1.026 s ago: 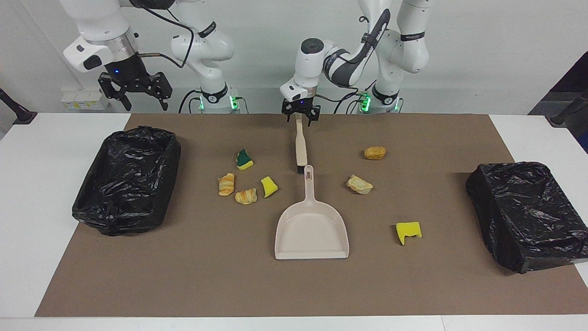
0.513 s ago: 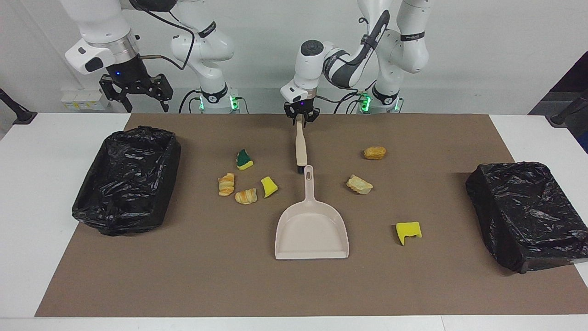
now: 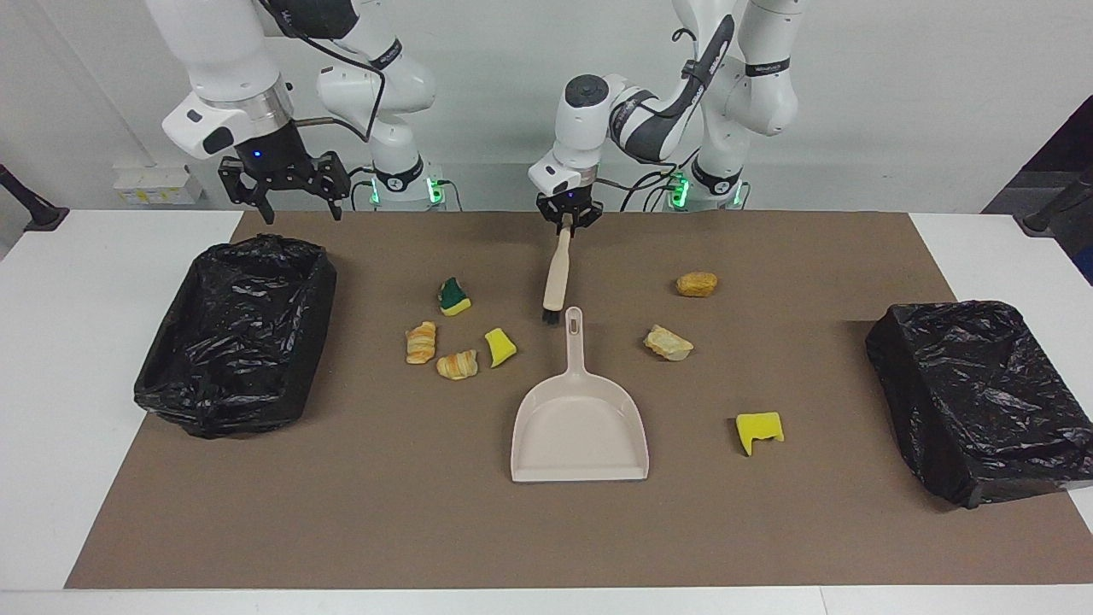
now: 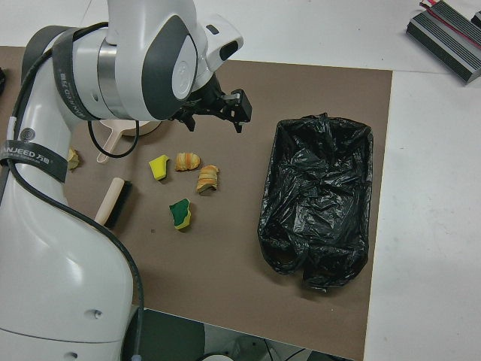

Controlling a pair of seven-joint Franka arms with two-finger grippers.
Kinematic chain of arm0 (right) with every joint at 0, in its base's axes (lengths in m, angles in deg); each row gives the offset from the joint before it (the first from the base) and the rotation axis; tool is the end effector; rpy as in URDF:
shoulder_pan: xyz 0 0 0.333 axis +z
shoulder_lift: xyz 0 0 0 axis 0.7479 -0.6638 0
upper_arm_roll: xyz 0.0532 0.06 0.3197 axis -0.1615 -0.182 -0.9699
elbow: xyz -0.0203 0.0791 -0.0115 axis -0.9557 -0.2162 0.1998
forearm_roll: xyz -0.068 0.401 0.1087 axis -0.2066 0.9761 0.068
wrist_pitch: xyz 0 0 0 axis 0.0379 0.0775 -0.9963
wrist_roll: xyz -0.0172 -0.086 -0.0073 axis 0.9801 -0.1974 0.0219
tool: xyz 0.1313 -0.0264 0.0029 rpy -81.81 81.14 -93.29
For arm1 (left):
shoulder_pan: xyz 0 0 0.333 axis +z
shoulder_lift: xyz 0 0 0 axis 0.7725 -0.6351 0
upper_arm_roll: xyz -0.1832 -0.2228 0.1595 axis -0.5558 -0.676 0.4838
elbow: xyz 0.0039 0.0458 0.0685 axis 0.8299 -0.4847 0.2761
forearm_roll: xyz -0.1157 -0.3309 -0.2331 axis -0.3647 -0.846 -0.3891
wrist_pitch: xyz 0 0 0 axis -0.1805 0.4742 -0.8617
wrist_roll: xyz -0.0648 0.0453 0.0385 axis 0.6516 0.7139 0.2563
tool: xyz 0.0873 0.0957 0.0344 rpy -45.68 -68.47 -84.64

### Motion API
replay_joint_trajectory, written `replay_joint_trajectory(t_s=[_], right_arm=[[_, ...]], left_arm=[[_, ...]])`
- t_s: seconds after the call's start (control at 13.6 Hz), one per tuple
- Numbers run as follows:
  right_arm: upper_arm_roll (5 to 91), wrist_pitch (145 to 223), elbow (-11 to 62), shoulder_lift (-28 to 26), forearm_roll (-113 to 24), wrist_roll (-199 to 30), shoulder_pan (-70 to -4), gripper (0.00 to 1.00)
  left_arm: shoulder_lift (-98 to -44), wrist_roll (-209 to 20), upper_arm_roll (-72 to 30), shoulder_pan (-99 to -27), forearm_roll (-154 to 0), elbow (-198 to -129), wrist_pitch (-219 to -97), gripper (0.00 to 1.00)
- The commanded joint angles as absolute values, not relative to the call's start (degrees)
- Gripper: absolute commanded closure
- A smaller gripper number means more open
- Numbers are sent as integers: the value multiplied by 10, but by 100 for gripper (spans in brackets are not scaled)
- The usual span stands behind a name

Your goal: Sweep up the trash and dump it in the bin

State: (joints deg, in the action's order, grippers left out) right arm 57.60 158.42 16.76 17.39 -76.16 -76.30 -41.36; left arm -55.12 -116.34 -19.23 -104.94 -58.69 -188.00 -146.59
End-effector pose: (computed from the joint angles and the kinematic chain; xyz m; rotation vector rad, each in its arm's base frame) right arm 0.5650 0.0433 0.6062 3.1286 0.1228 0.0083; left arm 0.2857 -0.4222 0.3452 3.0671 -0.3638 -0.1241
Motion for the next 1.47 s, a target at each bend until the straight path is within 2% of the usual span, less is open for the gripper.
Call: replay_joint_trajectory(t_s=[0.0,0.29,0.44,0.73,1.03,1.39], right_arm=[[575,1605,142,133,-741,-710,-389,0],[575,1647,125,64,-735,-585,-308,0],[575,1690,126,32,-725,-541,-276,0],[574,1751,126,-31,-697,-501,-222,0],[574,1827,127,-88,-696,-413,-155,0],[574,1882,139,-124,-706,-410,-118,0]], left_arm=[[-520,-1128,-194,-1010,-586,-1838,-1367,100],[-496,-1129,-193,-950,-552,-1804,-1263,100],[-481,-1127,-193,-881,-535,-1803,-1256,100],[-487,-1079,-192,-765,-505,-1799,-1284,100],[-504,-848,-192,-626,-509,-1801,-1339,100],[-553,-751,-192,-535,-509,-1798,-1406,100]])
